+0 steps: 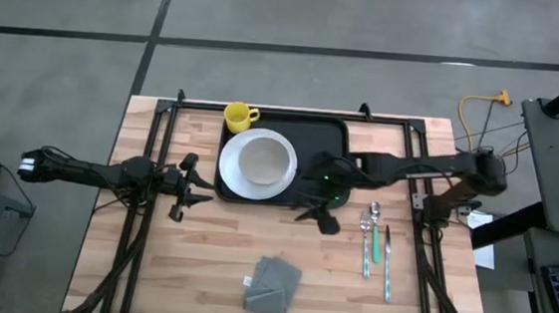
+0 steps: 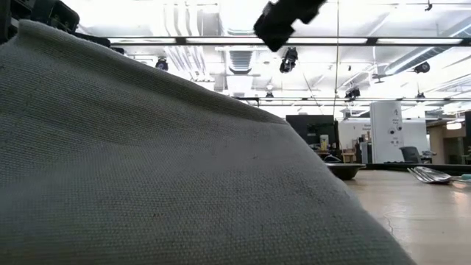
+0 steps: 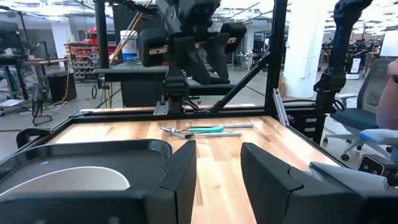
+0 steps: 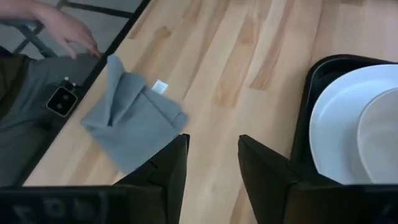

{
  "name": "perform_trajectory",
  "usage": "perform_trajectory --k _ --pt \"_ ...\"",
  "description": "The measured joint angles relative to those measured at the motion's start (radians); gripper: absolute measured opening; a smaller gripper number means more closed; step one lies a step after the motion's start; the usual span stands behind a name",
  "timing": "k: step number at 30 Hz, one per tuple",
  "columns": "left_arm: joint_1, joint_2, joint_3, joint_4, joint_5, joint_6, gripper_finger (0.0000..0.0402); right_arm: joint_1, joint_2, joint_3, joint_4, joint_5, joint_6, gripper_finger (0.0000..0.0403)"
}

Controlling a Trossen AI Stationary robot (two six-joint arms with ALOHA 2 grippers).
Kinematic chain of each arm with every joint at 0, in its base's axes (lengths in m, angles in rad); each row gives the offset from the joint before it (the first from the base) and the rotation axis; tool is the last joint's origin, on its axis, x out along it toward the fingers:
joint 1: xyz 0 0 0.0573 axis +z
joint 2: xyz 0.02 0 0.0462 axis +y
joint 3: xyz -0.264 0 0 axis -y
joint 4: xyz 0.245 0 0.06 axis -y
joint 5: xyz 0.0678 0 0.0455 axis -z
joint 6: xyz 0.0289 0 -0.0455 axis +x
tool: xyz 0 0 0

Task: Set up tray
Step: Put the gray bowl on the white plate

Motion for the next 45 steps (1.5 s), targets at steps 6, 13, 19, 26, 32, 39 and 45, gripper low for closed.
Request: perform_trajectory --k 6,13,19,26,32,39,45 --pt "0.000 0.000 0.000 0.000 0.000 0.000 0.0108 -0.024 -0.096 -0.197 0.238 0.134 0.032 0.0123" --pt "0.000 0.000 0.000 0.000 0.000 0.000 0.0108 -0.237 -0.088 -0.368 0.522 0.208 0.133 0.0123" --pt "0.000 0.000 0.000 0.000 0.000 0.000 0.0108 -0.453 0.023 -0.423 0.727 -0.091 0.219 0.0125" --pt "0.000 0.000 0.000 0.000 0.000 0.000 0.0108 -0.514 0.159 -0.397 0.772 -0.098 0.302 0.0121" --pt "0.000 0.000 0.000 0.000 0.000 0.000 0.0108 -0.513 0.244 -0.340 0.771 -0.104 0.354 0.0125" --pt "0.000 0.000 0.000 0.000 0.000 0.000 0.0108 -0.512 0.277 -0.297 0.774 -0.114 0.403 0.0130" --pt "0.000 0.000 0.000 0.000 0.000 0.000 0.0108 -0.511 0.270 -0.304 0.769 -0.119 0.441 0.0123"
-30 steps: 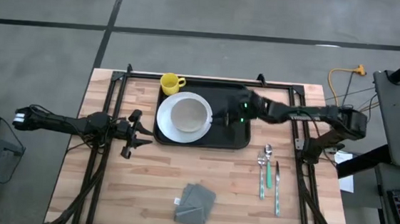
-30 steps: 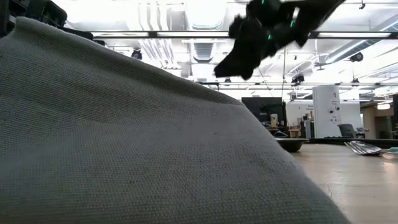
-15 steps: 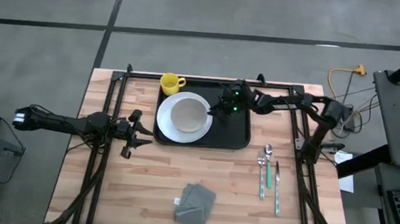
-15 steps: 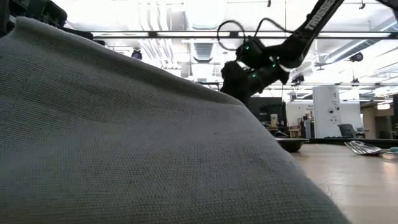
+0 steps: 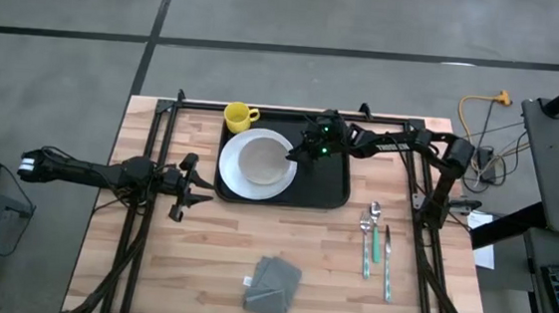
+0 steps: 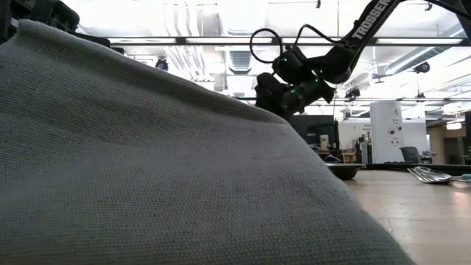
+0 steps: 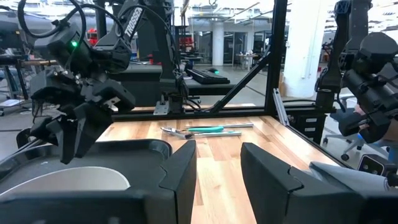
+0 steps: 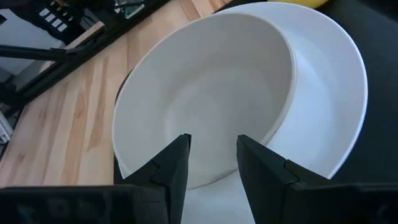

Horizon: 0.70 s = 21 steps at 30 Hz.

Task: Set up tray
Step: Put the gray bowl on the white plate

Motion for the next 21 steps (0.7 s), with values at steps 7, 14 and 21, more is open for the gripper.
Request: perform_trajectory --k 7,14,21 --pt "0.000 0.000 0.000 0.000 0.000 0.000 0.0108 0.000 -0.002 -0.006 -0.003 0.002 0.025 0.0123" --pt "0.000 0.000 0.000 0.000 0.000 0.000 0.0108 0.000 -0.002 -0.009 -0.029 0.030 0.029 0.0130" --pt "0.000 0.000 0.000 0.000 0.000 0.000 0.0108 0.000 0.009 -0.009 -0.051 0.051 0.034 0.0123"
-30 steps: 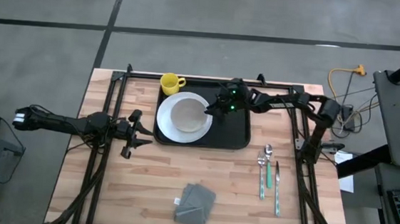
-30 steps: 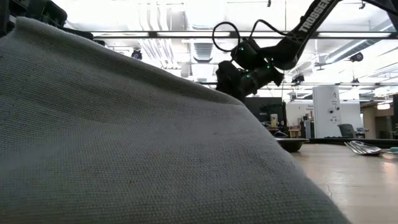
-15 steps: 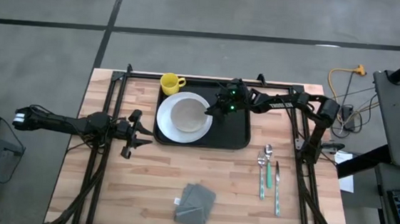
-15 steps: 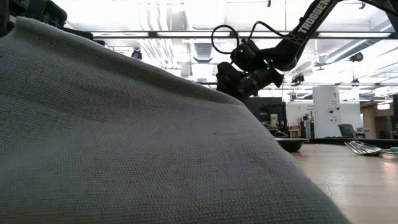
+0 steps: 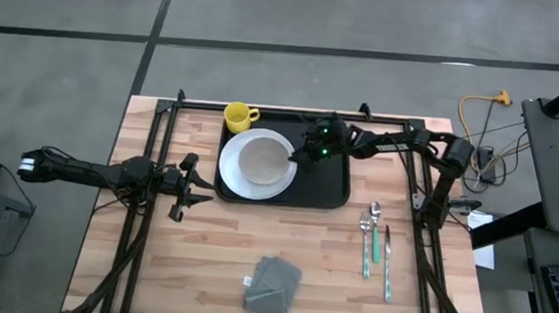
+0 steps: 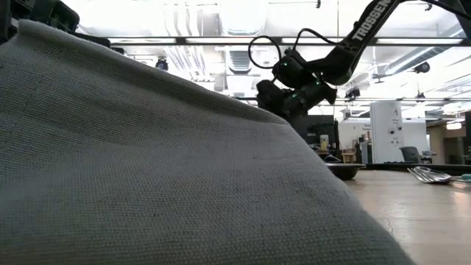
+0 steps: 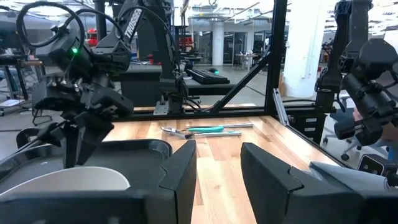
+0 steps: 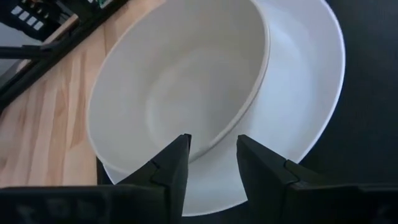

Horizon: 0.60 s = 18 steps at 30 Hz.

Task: Set up tray
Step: Put the gray bowl on the white plate

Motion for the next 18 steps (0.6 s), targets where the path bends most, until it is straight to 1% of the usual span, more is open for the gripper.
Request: perform_trajectory --k 7,14,18 --pt "0.000 0.000 0.000 0.000 0.000 0.000 0.0108 0.000 0.026 0.000 0.013 -0.003 0.004 0.0123" --pt "0.000 0.000 0.000 0.000 0.000 0.000 0.0108 0.000 0.028 0.000 0.021 -0.005 0.003 0.0130" --pt "0.000 0.000 0.000 0.000 0.000 0.000 0.0108 0.009 0.028 0.000 0.037 -0.008 0.007 0.0128"
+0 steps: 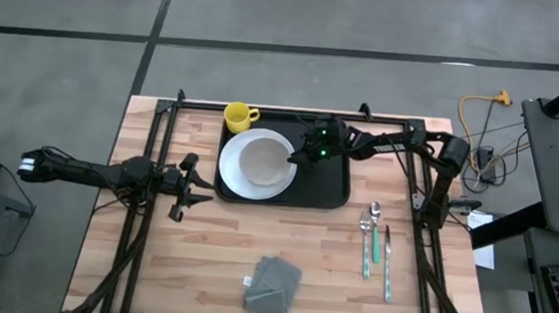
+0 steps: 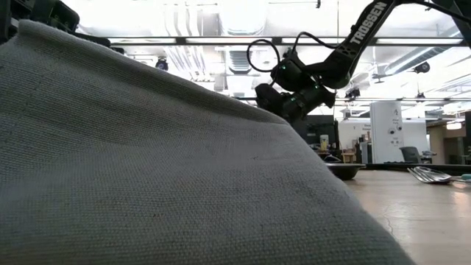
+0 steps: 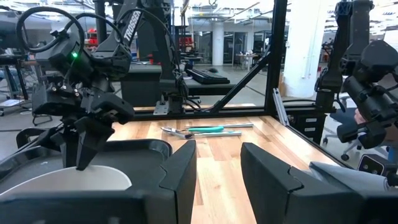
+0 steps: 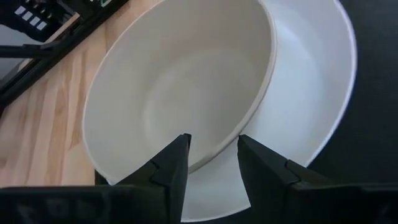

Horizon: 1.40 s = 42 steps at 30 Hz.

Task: Set up tray
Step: Put the gray bowl on the white plate

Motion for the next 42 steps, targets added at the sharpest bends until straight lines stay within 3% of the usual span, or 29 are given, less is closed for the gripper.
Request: perform_trajectory --k 29,42 --pt "0.000 0.000 0.000 0.000 0.000 0.000 0.0108 0.029 -0.002 0.000 0.074 -0.005 0.016 0.0121" --pt "0.000 0.000 0.000 0.000 0.000 0.000 0.0108 0.054 -0.030 0.000 -0.015 -0.107 -0.023 0.0127"
